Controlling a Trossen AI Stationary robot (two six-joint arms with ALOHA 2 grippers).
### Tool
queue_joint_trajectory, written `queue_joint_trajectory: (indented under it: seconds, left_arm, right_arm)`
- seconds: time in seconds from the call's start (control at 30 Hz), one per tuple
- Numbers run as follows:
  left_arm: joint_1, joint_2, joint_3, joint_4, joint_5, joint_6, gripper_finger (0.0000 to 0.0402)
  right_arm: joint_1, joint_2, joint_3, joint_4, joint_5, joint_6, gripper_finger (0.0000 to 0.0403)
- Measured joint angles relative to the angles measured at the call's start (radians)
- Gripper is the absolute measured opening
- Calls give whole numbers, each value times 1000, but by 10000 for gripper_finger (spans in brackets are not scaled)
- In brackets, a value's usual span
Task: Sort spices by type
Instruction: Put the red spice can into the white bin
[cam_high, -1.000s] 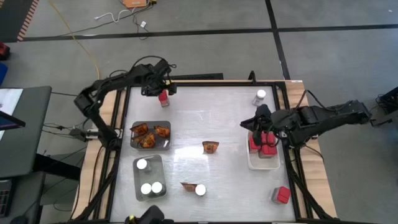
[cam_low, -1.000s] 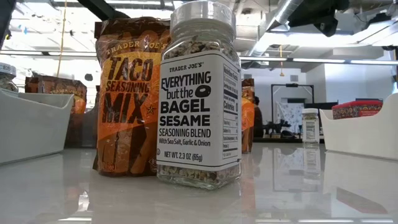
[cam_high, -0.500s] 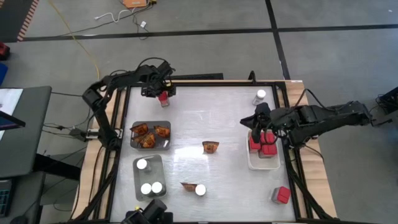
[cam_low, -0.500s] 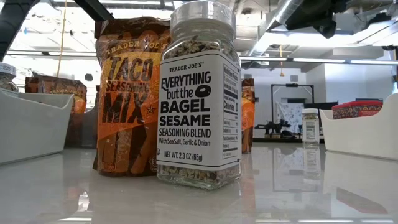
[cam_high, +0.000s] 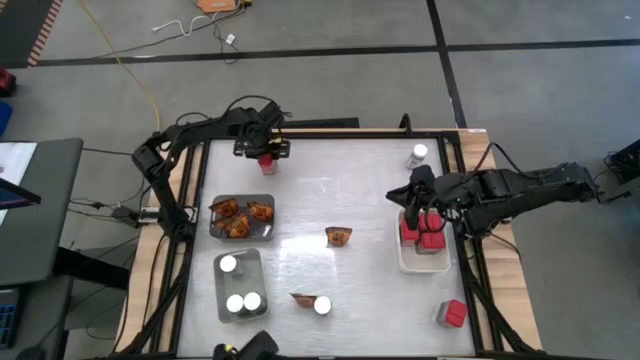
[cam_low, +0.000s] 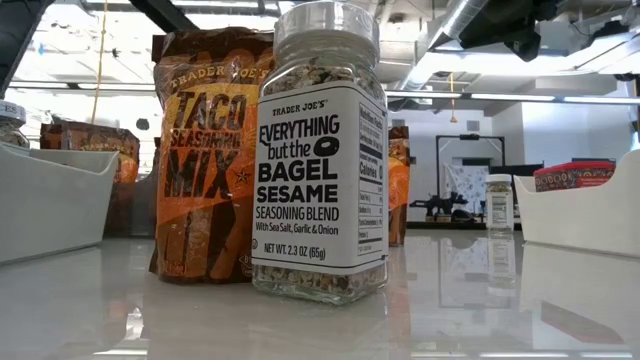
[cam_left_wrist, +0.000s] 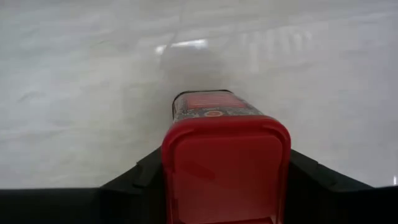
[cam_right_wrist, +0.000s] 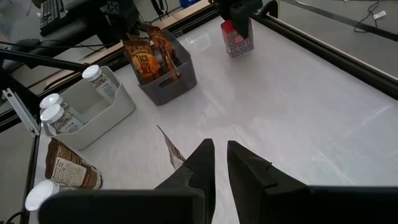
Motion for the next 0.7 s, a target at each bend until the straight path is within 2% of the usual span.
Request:
queue_joint_trajectory:
  seconds: [0.17, 0.43, 0.57, 0.7]
  left_arm:
    - [-105, -12, 154, -4, -10, 42, 201]
    - [-363, -13, 433, 3, -29, 182, 201]
    - [-512, -12, 502, 10, -30, 281, 201]
    - [-656, -11, 507, 87, -52, 309, 201]
  right_arm:
    - [0, 0, 0, 0, 0, 0, 72]
    - [0, 1, 0, -37, 0, 21, 72]
    - [0, 1, 0, -84, 0, 27, 72]
    - [0, 1, 0, -119, 0, 28, 72]
